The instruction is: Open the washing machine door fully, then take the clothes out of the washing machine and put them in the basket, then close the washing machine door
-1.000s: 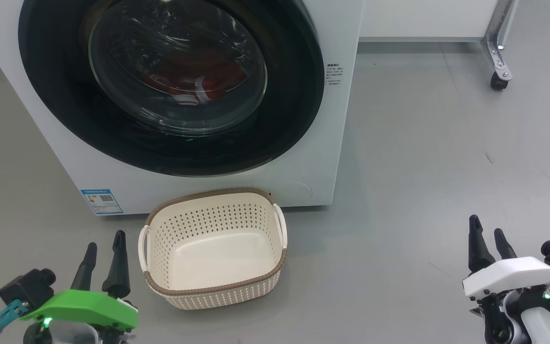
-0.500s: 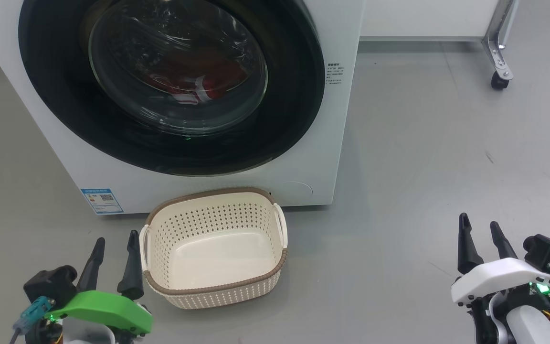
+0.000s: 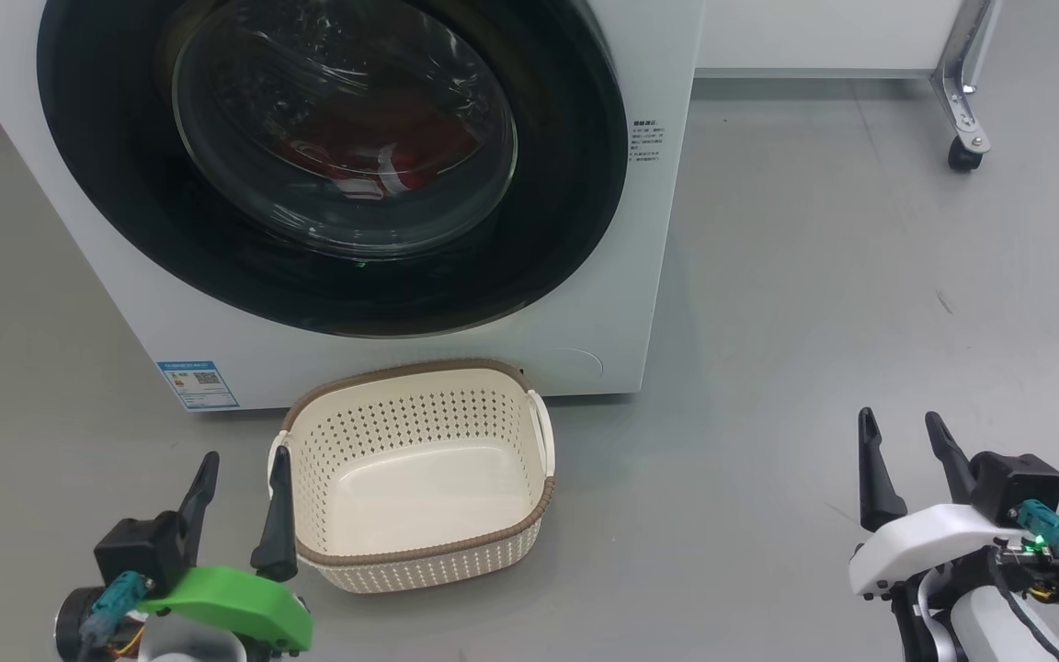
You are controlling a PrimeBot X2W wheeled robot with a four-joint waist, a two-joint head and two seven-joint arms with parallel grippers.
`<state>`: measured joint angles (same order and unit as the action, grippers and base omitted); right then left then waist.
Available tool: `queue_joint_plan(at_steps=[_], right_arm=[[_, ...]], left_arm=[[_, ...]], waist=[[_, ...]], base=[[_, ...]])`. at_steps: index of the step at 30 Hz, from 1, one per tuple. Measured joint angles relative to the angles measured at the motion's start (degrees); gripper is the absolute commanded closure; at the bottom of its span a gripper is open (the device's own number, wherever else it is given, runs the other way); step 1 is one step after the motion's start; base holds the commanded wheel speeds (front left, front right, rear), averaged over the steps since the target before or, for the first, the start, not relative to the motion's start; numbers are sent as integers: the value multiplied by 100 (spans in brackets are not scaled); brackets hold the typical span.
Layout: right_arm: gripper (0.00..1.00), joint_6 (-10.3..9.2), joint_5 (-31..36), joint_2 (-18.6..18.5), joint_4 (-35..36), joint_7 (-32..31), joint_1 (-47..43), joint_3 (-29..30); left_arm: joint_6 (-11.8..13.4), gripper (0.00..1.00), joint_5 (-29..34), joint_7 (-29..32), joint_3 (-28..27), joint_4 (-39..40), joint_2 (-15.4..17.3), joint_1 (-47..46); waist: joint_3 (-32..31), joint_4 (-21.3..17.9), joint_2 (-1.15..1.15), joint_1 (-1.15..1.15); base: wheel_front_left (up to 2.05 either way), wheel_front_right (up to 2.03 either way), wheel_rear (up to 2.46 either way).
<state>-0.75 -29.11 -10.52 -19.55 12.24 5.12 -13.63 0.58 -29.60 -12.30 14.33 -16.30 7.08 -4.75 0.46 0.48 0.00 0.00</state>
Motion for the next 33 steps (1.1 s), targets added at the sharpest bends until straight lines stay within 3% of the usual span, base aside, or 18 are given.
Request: queue_joint_plan(at_steps=[11,33], right_arm=[[0,-91,648,-37,-130,178,31,-152],[0,-83,653,14,-245,178,36,-9]], left_arm=[[107,0,550,-198,122,-192,-29,-45],[107,0,491,-198,77,-449,-74,-169]], waist=[[-1,12,0,0],[10,40,0,0]], base=[[0,0,0],[0,0,0]])
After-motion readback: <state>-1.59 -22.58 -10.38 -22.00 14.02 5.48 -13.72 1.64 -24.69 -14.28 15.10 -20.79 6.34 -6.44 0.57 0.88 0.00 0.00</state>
